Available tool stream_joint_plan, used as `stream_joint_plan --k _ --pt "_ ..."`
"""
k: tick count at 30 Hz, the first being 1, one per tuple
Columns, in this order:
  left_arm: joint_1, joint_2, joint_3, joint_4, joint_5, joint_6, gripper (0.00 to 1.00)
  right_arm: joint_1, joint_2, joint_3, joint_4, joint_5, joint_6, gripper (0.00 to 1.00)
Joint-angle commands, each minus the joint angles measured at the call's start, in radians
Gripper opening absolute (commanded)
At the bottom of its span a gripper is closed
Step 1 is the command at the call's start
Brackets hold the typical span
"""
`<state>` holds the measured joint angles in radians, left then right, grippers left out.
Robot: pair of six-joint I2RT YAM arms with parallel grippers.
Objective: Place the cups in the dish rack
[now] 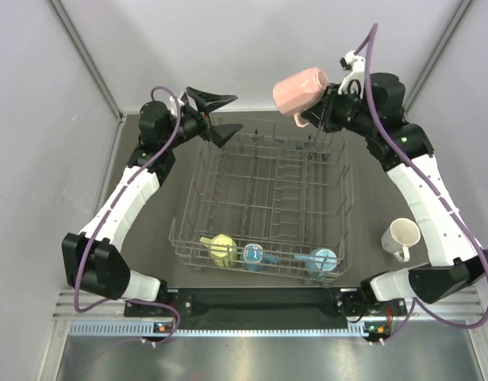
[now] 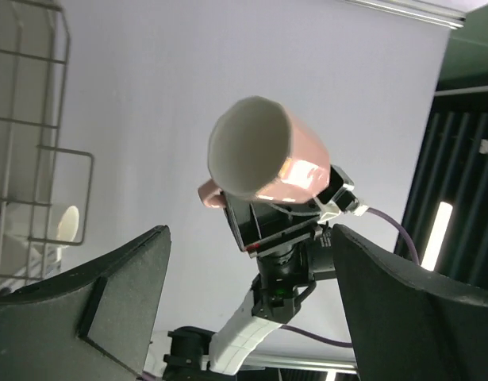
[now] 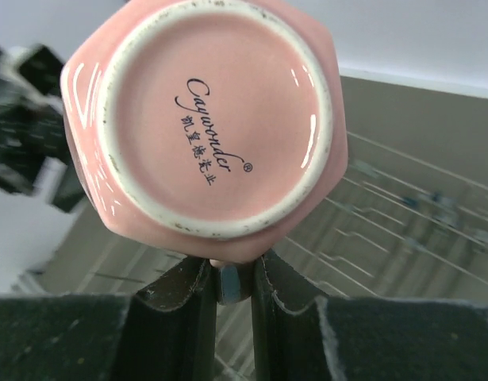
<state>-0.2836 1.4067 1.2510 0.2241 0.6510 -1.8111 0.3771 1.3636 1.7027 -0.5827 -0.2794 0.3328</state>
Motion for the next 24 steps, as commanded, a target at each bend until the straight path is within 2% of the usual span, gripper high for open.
stream_joint_plan --k 1,3,6,11,16,24 --pt "0.036 -0.022 0.096 -0.210 0.081 0.182 0.86 -0.003 0.017 0.015 -0.018 0.147 -0.133 0.00" --pt "0.057 -0.012 0.158 -0.325 0.098 0.270 0.86 -0.003 0.032 0.002 -0.040 0.192 -0.161 0.00" --pt "0.107 -0.003 0.212 -0.414 0.124 0.343 0.84 -0.003 0.060 -0.041 -0.054 0.255 -0.201 0.00" --pt "0.150 0.000 0.205 -0.427 0.165 0.355 0.83 -0.003 0.091 -0.089 -0.074 0.338 -0.216 0.00" --pt "0.181 0.023 0.195 -0.427 0.208 0.351 0.83 -0.001 0.130 -0.156 -0.045 0.361 -0.204 0.00" --pt "0.215 0.064 0.200 -0.416 0.246 0.334 0.81 -0.001 0.201 -0.173 -0.040 0.398 -0.202 0.00"
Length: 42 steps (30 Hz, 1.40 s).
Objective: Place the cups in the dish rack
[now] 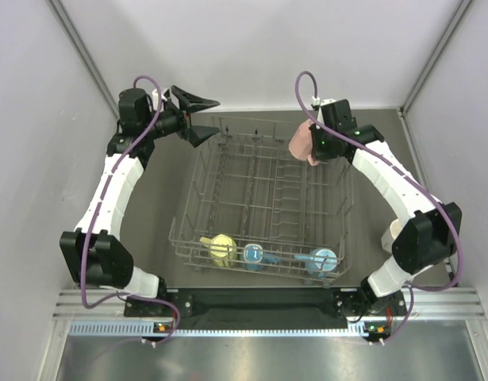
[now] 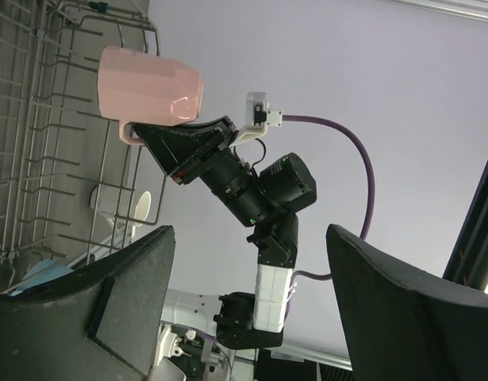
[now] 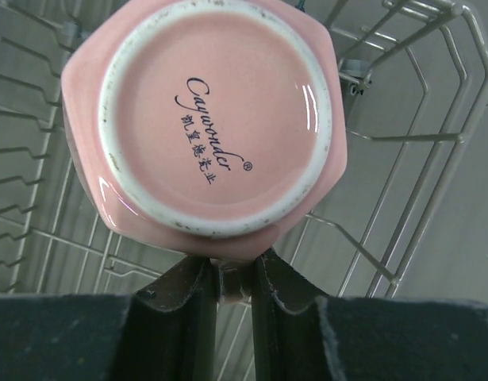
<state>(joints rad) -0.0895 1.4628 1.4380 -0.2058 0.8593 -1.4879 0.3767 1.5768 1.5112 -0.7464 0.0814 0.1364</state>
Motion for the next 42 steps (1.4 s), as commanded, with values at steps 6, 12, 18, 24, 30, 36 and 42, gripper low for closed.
stream_joint_plan --k 6,12,18,24,30,36,42 --pt "0.027 0.042 0.038 0.026 0.058 0.002 0.81 -0.002 0.006 0.004 0.117 0.087 -0.026 0.00" --pt "0.028 0.054 0.041 0.026 0.057 -0.005 0.80 -0.001 0.009 -0.022 0.108 0.103 -0.041 0.00" --pt "0.028 0.059 0.045 0.028 0.047 -0.014 0.80 -0.002 -0.008 -0.055 0.107 0.110 -0.050 0.00" --pt "0.027 0.062 0.050 0.028 0.040 -0.021 0.80 -0.002 0.015 -0.091 0.130 0.112 -0.054 0.00" --pt "0.027 0.065 0.058 0.029 0.038 -0.026 0.80 -0.007 0.083 -0.074 0.173 0.115 -0.063 0.00" --pt "0.027 0.064 0.064 0.029 0.034 -0.028 0.79 -0.015 0.127 -0.055 0.176 0.123 -0.072 0.02" --pt "0.028 0.062 0.062 0.023 0.024 -0.026 0.79 -0.015 0.141 -0.063 0.165 0.130 -0.075 0.20"
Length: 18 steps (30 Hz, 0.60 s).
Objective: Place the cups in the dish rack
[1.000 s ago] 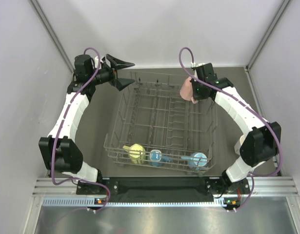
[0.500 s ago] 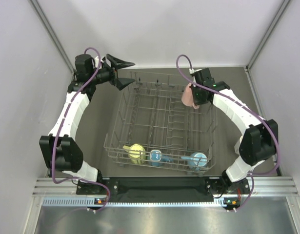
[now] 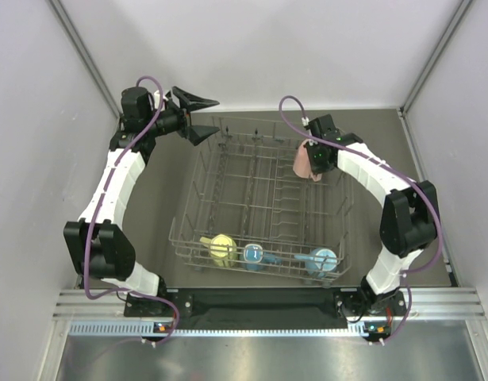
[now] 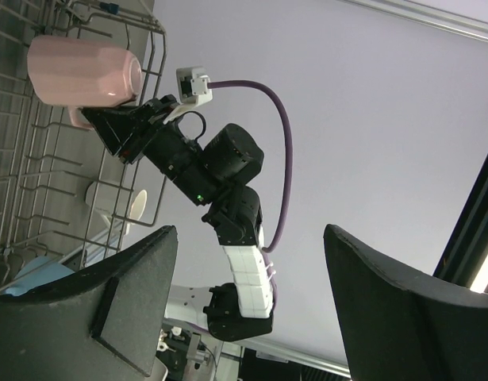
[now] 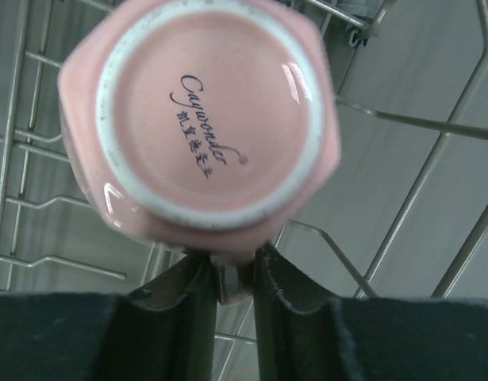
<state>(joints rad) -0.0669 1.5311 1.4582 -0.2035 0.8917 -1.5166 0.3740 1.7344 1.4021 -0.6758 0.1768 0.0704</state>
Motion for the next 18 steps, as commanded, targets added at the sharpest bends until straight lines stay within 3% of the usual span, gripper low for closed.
stream_joint_plan --k 1,6,12,18 --pt "0.004 -0.008 0.042 0.021 -0.011 0.003 0.79 -0.012 -0.015 0.044 0.091 0.038 -0.008 0.23" --pt "0.003 -0.011 0.036 0.016 -0.019 0.006 0.79 -0.012 -0.015 0.034 0.081 0.049 -0.023 0.52" --pt "0.003 -0.025 0.033 0.000 -0.034 0.015 0.79 -0.012 -0.039 0.037 0.068 0.032 -0.023 0.62" --pt "0.003 -0.042 0.025 -0.002 -0.048 0.018 0.79 -0.012 -0.081 0.083 0.021 0.012 -0.015 0.66"
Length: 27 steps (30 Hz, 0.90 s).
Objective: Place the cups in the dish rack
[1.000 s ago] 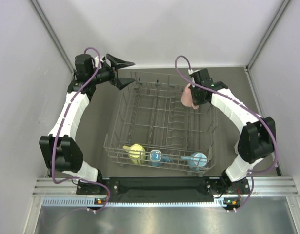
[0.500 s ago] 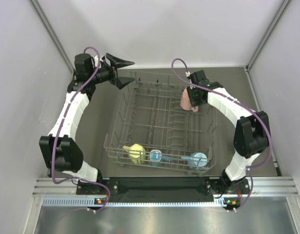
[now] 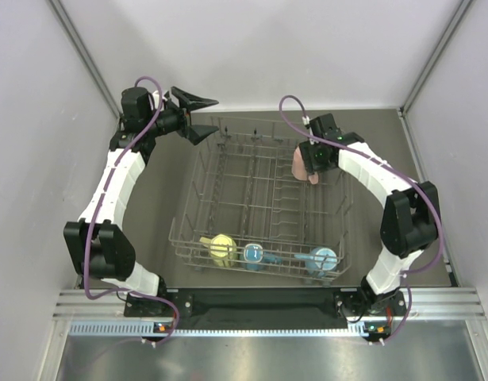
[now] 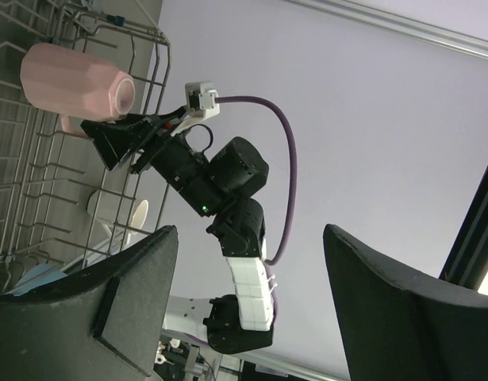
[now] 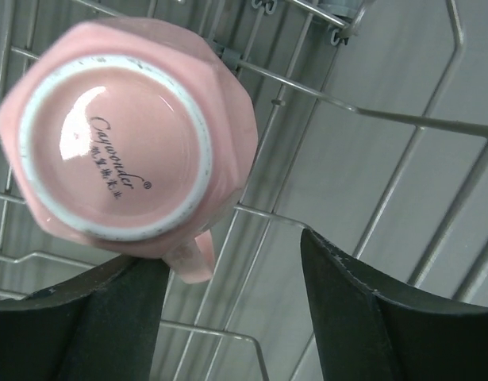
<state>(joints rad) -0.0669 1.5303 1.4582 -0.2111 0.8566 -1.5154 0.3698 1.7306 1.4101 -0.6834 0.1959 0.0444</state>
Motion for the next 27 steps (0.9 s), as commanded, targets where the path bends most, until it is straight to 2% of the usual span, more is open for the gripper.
stream_joint_plan --k 1,7,19,22,27 --pt "0.003 -0.045 0.024 0.004 -0.017 0.017 0.79 -0.008 -0.089 0.090 0.022 -0.012 0.014 0.67" --pt "-0.011 -0.064 0.001 0.004 -0.037 0.017 0.79 -0.008 -0.157 0.151 -0.028 -0.053 0.029 0.73" --pt "-0.089 -0.081 -0.012 -0.005 -0.083 0.026 0.78 -0.014 -0.331 0.211 -0.151 -0.050 0.089 0.77" --pt "-0.117 -0.082 -0.012 -0.007 -0.097 0.024 0.78 -0.041 -0.374 0.219 -0.179 -0.010 0.138 0.77" --pt "-0.152 -0.087 0.002 -0.025 -0.125 0.046 0.78 -0.187 -0.437 0.224 -0.240 -0.030 0.236 0.76"
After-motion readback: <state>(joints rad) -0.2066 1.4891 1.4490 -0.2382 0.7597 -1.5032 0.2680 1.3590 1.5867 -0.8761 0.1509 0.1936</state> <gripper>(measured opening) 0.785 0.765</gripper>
